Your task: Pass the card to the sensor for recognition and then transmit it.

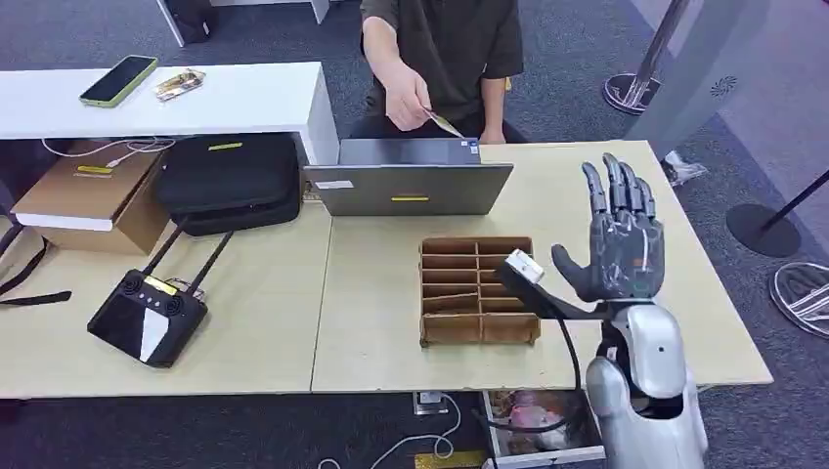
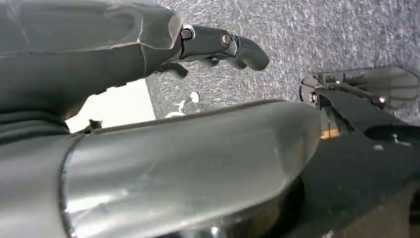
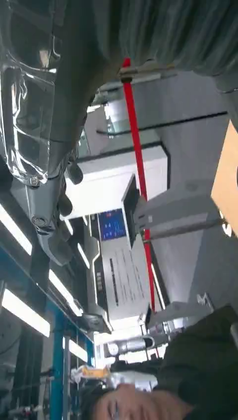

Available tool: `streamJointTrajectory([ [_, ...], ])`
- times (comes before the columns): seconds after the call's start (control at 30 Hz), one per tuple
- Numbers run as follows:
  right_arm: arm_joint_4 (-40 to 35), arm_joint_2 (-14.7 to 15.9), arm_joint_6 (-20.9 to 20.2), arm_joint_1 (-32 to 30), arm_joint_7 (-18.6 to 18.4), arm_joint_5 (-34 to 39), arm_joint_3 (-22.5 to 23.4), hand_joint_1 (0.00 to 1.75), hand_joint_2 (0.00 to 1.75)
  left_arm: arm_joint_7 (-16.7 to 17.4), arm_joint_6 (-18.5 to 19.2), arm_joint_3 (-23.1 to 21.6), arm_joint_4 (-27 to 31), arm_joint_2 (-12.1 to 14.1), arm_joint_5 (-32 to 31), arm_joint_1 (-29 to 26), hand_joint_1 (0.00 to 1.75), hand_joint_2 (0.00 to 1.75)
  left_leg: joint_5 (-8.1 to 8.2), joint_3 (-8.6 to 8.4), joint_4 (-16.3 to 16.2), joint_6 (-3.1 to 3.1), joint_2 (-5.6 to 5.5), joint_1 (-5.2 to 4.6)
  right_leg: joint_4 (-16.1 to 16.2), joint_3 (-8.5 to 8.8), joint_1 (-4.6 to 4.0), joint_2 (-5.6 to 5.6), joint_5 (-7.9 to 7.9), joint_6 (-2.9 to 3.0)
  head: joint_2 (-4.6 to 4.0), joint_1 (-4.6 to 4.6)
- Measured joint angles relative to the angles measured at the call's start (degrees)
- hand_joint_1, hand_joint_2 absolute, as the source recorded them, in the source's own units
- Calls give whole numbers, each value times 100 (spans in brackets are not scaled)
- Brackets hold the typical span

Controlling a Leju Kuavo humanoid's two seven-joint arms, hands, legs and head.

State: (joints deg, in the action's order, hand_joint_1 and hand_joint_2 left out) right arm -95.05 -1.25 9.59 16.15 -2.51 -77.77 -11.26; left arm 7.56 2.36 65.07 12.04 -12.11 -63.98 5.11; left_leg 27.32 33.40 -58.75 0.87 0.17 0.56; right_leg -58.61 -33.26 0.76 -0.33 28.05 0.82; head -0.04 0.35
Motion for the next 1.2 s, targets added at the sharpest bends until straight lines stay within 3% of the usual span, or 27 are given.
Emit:
streamJointTrajectory([
  [0.17, 1117, -162, -288, 1296, 15, 26, -291, 0, 175, -13, 72, -26, 0, 2, -44, 11, 0, 0, -6, 1, 0, 5, -5, 2, -2, -3, 0, -2, -2, 3, 0, 0],
  [0.33, 2013, -356, -384, 2121, 63, 24, -511, 0, 175, -48, 124, -92, 0, 2, -68, 12, 0, 0, -6, 3, 0, 5, -11, 2, -2, -5, -1, -5, -1, 4, 0, -2],
  [0.57, 2738, -551, -476, 2586, 111, -7, -745, 0, 175, -55, 173, -94, 0, 26, -83, 11, 0, 0, -5, 7, 0, 5, -11, 2, -1, -8, -3, -5, -1, 4, 0, 0],
  [0.9, 3188, -658, -478, 2754, 116, -26, -898, 3, 175, -55, 175, -96, 0, 57, -96, 9, 0, 0, -5, 7, 0, 5, -12, 1, -1, -8, -2, -7, -1, 3, 0, 0],
  [0.93, 3212, -662, -478, 2756, 116, -26, -905, 175, 175, -57, 175, -96, 0, 57, -96, 9, 0, 0, -5, 7, 0, 5, -12, 1, -1, -8, -2, -7, -1, 3, 0, 0],
  [1.2, 3345, -688, -463, 2760, 92, -24, -909, 175, 175, -57, 177, -96, 0, 74, -101, 9, 0, 0, -5, 7, 0, 5, -12, 2, 0, -9, -2, -6, -1, 4, 0, 0],
])
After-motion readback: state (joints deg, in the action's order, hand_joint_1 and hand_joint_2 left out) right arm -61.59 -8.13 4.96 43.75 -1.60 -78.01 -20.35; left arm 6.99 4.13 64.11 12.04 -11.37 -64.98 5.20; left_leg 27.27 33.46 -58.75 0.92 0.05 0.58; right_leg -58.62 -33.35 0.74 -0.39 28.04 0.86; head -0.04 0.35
